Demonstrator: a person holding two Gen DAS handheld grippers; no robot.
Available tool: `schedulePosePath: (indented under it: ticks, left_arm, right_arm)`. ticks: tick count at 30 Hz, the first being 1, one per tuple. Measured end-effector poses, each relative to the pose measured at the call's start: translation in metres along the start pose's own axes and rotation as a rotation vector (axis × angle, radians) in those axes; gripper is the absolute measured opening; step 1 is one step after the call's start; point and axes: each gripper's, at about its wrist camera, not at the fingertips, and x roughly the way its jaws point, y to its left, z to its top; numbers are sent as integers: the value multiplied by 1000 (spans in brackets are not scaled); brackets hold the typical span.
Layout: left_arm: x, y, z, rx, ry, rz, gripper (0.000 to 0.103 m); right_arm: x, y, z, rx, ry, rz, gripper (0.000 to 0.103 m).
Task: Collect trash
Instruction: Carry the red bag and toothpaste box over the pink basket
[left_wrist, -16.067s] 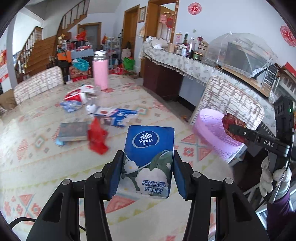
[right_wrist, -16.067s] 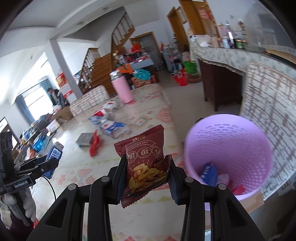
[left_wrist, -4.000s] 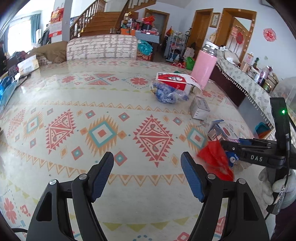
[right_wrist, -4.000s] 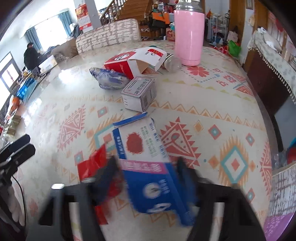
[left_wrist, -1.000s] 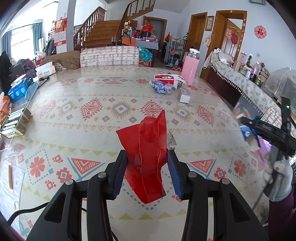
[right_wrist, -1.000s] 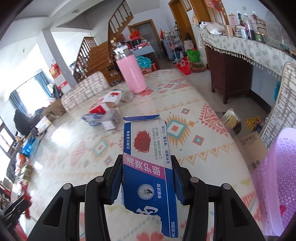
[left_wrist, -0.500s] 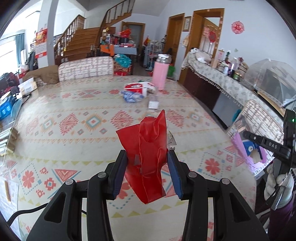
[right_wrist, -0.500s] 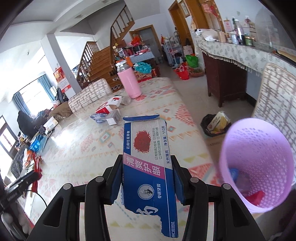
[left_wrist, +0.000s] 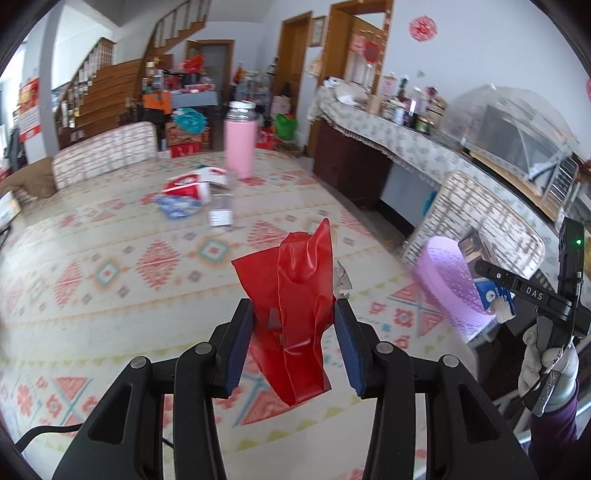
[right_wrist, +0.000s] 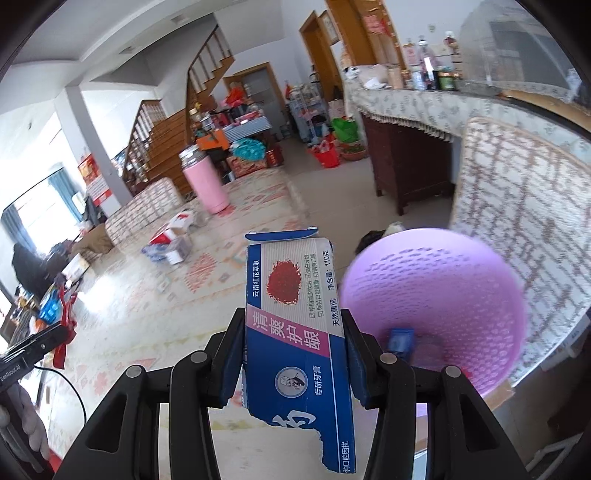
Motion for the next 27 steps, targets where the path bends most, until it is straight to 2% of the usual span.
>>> schedulePosePath:
  ticks: [9,18,24,26,27]
  left_arm:
    - [67,-78,32,78,77,-162,43]
    - [136,-165,61,120,167,-322,43]
    - [161,-199,73,134,181,-369,44]
    - [167,-204,75,132,174,-373,47]
    - [169,-206,76,134,172,-371,53]
  right_arm:
    - [-11,-74,9,102,-7,-124,52]
    - [7,-113,17,149,11,-152,52]
    - [19,-120,27,135,17,-164,52]
    - [22,-123,30,135,14,-173,53]
    - [23,-124,30,136,12,-176,54]
